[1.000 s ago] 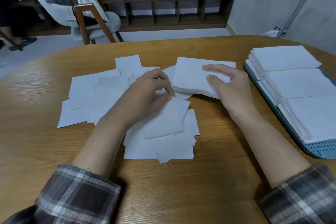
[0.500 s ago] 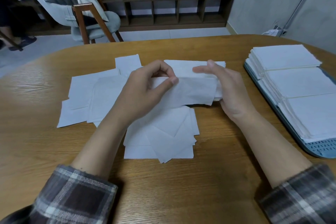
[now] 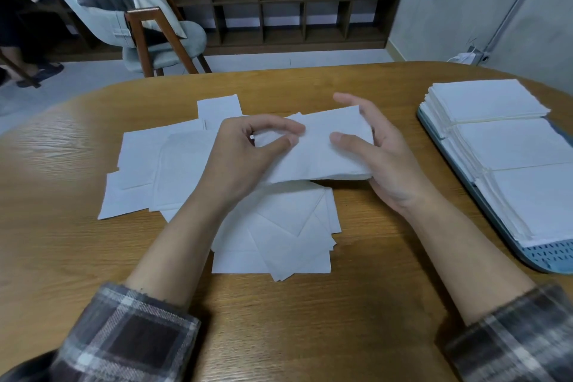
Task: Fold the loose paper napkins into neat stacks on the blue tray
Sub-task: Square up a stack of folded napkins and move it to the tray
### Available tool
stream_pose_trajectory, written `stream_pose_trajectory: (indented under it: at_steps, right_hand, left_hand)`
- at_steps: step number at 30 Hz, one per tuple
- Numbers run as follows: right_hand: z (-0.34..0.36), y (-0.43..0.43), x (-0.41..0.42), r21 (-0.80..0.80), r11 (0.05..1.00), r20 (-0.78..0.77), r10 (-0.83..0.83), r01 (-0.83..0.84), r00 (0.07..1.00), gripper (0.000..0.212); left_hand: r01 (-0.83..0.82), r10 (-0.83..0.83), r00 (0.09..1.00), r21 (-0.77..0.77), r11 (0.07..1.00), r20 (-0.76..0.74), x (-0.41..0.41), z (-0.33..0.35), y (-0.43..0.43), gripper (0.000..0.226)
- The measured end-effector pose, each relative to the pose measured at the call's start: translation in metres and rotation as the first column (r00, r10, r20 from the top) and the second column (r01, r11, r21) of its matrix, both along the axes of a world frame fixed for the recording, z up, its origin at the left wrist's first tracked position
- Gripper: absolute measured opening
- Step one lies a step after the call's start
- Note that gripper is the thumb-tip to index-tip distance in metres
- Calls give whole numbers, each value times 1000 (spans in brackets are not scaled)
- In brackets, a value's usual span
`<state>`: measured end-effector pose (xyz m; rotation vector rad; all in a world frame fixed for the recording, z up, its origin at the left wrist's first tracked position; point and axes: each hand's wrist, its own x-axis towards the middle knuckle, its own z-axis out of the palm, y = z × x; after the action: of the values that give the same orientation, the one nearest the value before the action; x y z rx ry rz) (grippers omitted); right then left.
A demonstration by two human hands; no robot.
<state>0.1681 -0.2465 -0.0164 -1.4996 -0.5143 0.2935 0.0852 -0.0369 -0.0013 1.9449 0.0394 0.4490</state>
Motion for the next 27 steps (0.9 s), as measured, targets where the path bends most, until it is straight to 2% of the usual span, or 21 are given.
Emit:
stream_pose_trajectory:
  at_steps: [2, 4, 13, 16, 19, 21, 22, 23, 25, 26, 27]
  right_hand:
    - [1, 1, -1, 18, 999, -4, 38, -38, 999, 63]
    - [0, 2, -1, 17, 999, 9, 51, -51, 999, 69]
    - [3, 2, -4, -61, 997, 39, 49, -47, 998, 70]
    - [3, 2, -5, -71, 997, 77, 15, -9, 997, 69]
    - [4, 0, -2, 146, 989, -82, 5, 7, 997, 71]
    - [5, -2, 1, 304, 953, -196, 41, 20, 980, 73]
    - [5, -2, 1, 328, 944, -224, 49, 28, 973, 73]
    - [4, -2, 1, 288, 957, -209, 28, 34, 977, 73]
    - [1, 1, 0, 39, 996, -11, -80, 81, 997, 71]
    - [-2, 2, -1, -67, 992, 88, -103, 109, 991, 71]
    - [-3, 3, -1, -109, 987, 124, -102, 116, 987, 71]
  left_hand:
    - [-18, 19, 1000, 15, 1000, -18, 0, 0, 1, 12]
    - [-16, 17, 999, 19, 1000, -30, 0, 1, 1, 12]
    - [-17, 19, 999, 48, 999, -40, 0, 2, -3, 12]
    - [-84, 87, 995, 50, 995, -56, 2, -2, -2, 11]
    - [-197, 197, 980, 101, 975, 7, 4, -6, 0, 13]
    - [-175, 176, 984, 40, 984, -28, 4, -4, 0, 28]
    - [-134, 133, 988, -19, 991, -74, 3, -1, -1, 37]
    - [-81, 72, 991, -81, 993, -109, 4, 1, -2, 45]
    - [24, -43, 990, -137, 990, -133, 2, 3, -4, 50]
    - [64, -79, 988, -113, 992, -131, 1, 4, -5, 48]
    - [91, -98, 987, -60, 994, -124, -1, 5, -6, 47]
